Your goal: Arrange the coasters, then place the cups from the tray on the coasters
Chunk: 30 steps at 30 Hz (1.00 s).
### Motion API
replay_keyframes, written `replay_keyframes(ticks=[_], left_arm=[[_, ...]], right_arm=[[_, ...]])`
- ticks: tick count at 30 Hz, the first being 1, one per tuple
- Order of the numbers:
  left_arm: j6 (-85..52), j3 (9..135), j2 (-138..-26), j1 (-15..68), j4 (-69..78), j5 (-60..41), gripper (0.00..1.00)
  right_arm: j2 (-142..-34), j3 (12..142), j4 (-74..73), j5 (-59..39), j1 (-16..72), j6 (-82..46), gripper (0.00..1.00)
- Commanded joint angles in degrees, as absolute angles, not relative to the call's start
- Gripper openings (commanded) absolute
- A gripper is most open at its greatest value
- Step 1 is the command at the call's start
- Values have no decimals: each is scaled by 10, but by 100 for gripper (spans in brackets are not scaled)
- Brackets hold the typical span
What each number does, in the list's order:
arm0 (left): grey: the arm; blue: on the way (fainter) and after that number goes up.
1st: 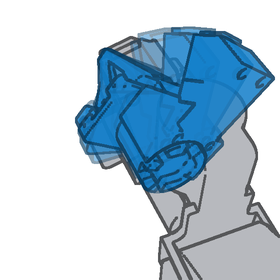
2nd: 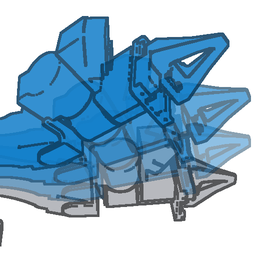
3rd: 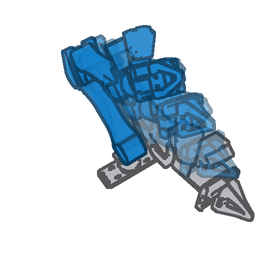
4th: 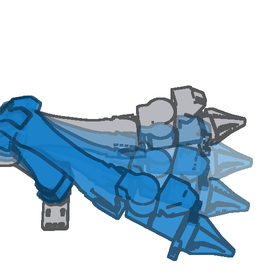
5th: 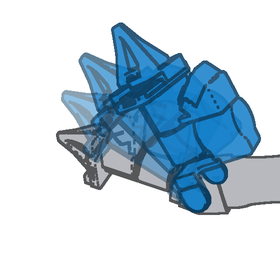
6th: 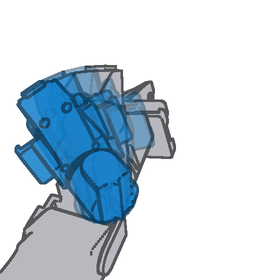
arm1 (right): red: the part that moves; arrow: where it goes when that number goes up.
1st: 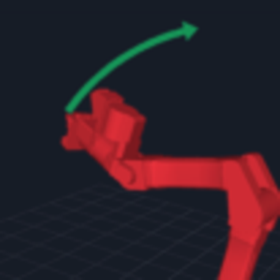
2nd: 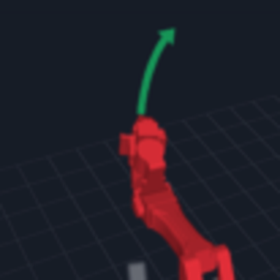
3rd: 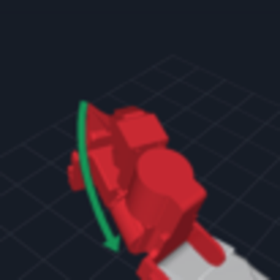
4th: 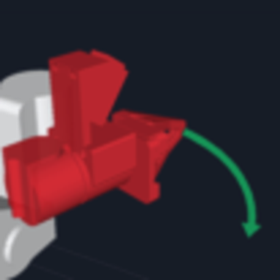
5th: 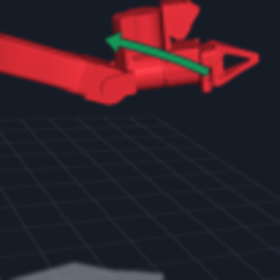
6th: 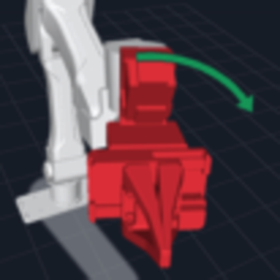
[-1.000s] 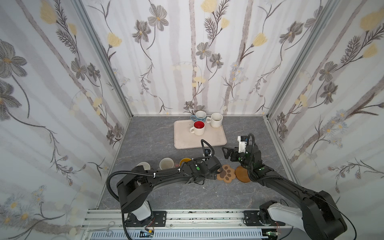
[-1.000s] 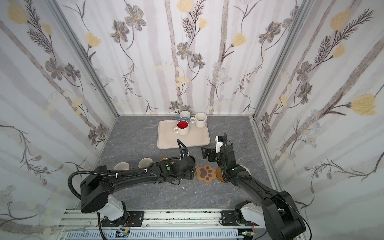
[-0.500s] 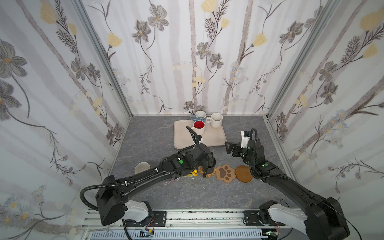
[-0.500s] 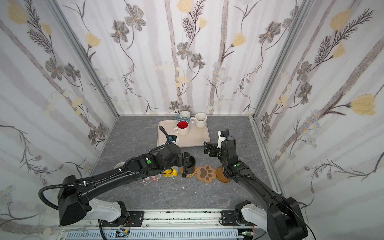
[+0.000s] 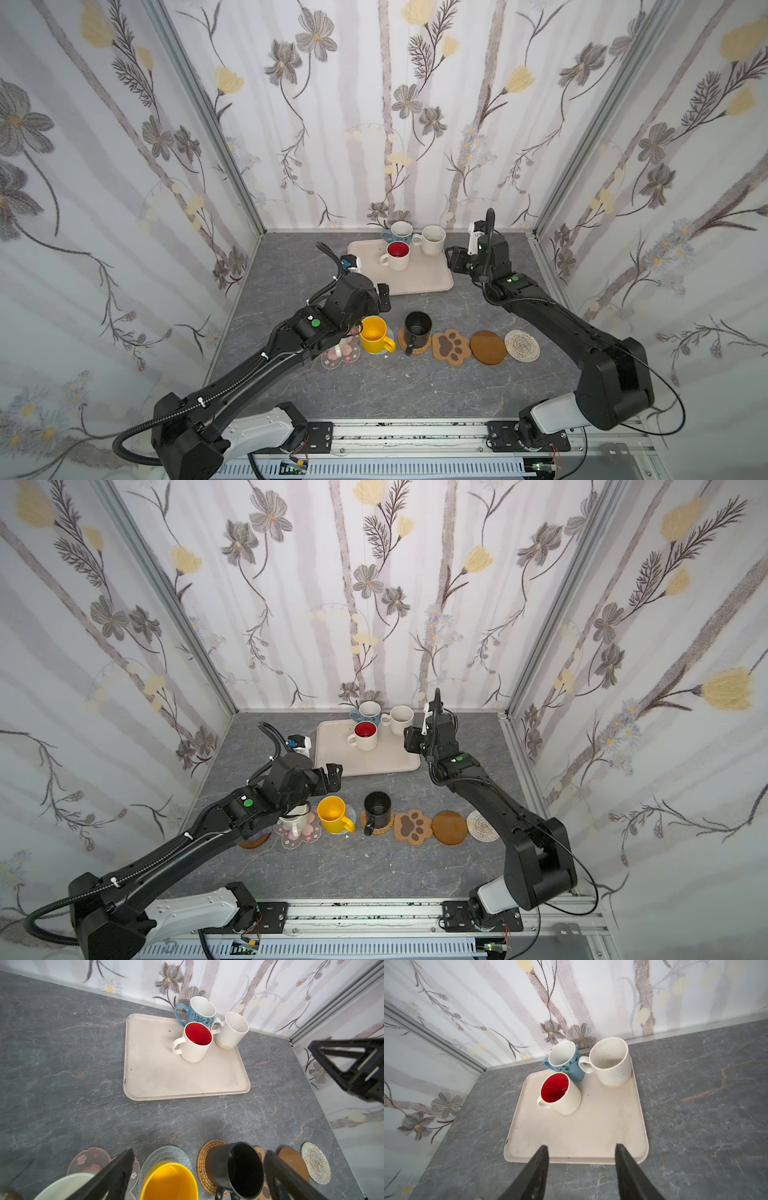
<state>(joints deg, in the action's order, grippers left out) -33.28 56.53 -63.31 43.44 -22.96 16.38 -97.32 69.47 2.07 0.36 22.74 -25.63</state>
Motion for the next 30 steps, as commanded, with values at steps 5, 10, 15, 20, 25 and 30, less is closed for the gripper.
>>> replay_keyframes(ticks=[5,10,15,20,25,30], left_arm=[[-331,509,-587,403,-227,142,100],[-332,475,-598,400,-223,139,100],[-330,461,-608,397,-215,133,100],[-326,462,-613,396,-212,126,100],[-326,460,-625,395,-211,120,100],[-322,463,-628,390,-211,126,100]], right_arm=[[-1135,924,169,-51,227,-208,33],[-1238,1074,232,-63,225,-189,33],[-1318,1175,250,-71,226,-175,33],[-1364,1219,217,-91,226,-171,24],[-1396,1245,174,-107,224,-172,17],[-1398,1249,173,-114,219,-171,22]])
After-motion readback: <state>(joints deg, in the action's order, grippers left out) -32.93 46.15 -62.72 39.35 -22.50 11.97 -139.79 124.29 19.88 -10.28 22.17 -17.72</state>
